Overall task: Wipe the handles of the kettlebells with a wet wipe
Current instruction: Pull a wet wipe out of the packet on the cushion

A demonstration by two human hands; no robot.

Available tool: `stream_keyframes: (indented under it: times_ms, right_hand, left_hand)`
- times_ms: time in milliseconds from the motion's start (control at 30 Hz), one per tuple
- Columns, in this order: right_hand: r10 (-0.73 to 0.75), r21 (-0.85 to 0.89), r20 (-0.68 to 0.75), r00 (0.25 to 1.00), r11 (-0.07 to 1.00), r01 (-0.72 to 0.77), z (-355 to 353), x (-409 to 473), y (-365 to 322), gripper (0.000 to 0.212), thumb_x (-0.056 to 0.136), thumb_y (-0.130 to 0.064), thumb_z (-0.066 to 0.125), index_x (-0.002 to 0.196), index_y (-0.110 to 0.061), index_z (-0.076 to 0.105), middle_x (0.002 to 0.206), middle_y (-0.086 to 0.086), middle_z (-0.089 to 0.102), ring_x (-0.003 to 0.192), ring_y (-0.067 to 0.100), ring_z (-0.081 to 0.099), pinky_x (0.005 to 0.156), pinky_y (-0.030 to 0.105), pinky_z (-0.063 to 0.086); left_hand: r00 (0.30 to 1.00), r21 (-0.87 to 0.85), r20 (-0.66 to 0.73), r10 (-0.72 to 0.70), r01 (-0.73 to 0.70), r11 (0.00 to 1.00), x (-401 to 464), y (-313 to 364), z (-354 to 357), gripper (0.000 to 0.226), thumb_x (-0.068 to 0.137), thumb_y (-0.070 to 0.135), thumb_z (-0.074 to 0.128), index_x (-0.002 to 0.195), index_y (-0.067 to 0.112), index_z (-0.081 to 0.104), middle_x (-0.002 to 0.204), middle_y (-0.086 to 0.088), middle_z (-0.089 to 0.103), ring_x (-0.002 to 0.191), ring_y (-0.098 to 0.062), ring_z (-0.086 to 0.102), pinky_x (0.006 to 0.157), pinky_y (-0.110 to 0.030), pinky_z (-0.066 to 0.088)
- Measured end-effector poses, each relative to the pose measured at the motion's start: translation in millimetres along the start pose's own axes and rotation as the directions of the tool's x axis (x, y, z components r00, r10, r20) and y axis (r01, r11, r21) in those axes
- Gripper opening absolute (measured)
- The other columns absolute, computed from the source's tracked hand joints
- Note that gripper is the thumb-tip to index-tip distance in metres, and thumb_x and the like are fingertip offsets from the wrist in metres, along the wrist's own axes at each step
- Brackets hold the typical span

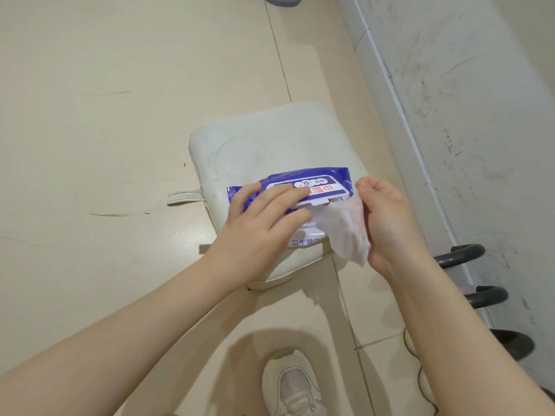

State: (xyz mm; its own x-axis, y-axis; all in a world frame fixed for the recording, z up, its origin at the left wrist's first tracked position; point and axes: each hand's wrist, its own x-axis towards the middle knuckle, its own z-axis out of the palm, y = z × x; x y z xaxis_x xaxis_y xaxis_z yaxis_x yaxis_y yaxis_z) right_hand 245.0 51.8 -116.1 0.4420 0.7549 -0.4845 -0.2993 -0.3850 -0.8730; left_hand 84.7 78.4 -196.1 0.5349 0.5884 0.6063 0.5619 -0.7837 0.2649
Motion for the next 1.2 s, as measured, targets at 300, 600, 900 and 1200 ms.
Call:
stream_keyframes:
  times_ms: [300,600,900,1200]
  right_hand:
    - [0.005,0.010,-0.025,1.000,1.000,-0.004,-6.9,-21.5,4.8,0.018,0.097,-0.015,0.043,0.081,-0.015,0.052,0.066,-0.002,0.065,0.054,0.009,0.061,0.048,0.016,0.048]
    - [0.006,-0.026,-0.062,0.998,1.000,-0.007,-34.7,-60.6,15.1,0.015,0.099,-0.022,0.041,0.089,-0.018,0.052,0.090,0.006,0.065,0.083,0.021,0.063,0.075,0.033,0.050]
    - [0.170,0.032,0.126,0.977,0.984,-0.175,-121.3,-50.0,23.4,0.007,0.089,-0.011,0.057,0.094,-0.009,0.060,0.086,0.010,0.065,0.074,0.018,0.064,0.067,0.026,0.054]
    - [-0.025,-0.056,0.119,0.993,0.998,0.032,-214.9,-14.5,26.4,0.016,0.091,-0.007,0.053,0.076,-0.011,0.053,0.070,0.002,0.055,0.063,0.010,0.063,0.054,0.020,0.052]
  left_hand:
    - [0.898,-0.204,0.401,-0.179,0.278,0.939,22.9,28.3,-30.3,0.030,0.084,0.018,0.033,0.094,0.010,0.061,0.083,0.002,0.066,0.088,-0.028,0.061,0.085,-0.030,0.032]
    - [0.576,-0.539,0.798,-0.178,0.813,0.220,57.7,77.7,-48.2,0.032,0.078,0.020,0.071,0.107,0.024,0.057,0.085,0.012,0.056,0.067,0.008,0.055,0.064,-0.007,0.046]
    - [0.526,-0.485,0.843,-0.110,0.833,0.265,50.1,112.2,-7.1,0.010,0.081,0.011,0.067,0.081,0.019,0.062,0.069,0.005,0.060,0.067,-0.007,0.054,0.068,-0.019,0.042]
    - [0.285,-0.280,0.958,0.016,0.927,0.251,78.7,170.2,62.1,0.019,0.077,0.003,0.056,0.088,0.010,0.069,0.068,-0.001,0.054,0.060,-0.009,0.045,0.051,-0.011,0.039]
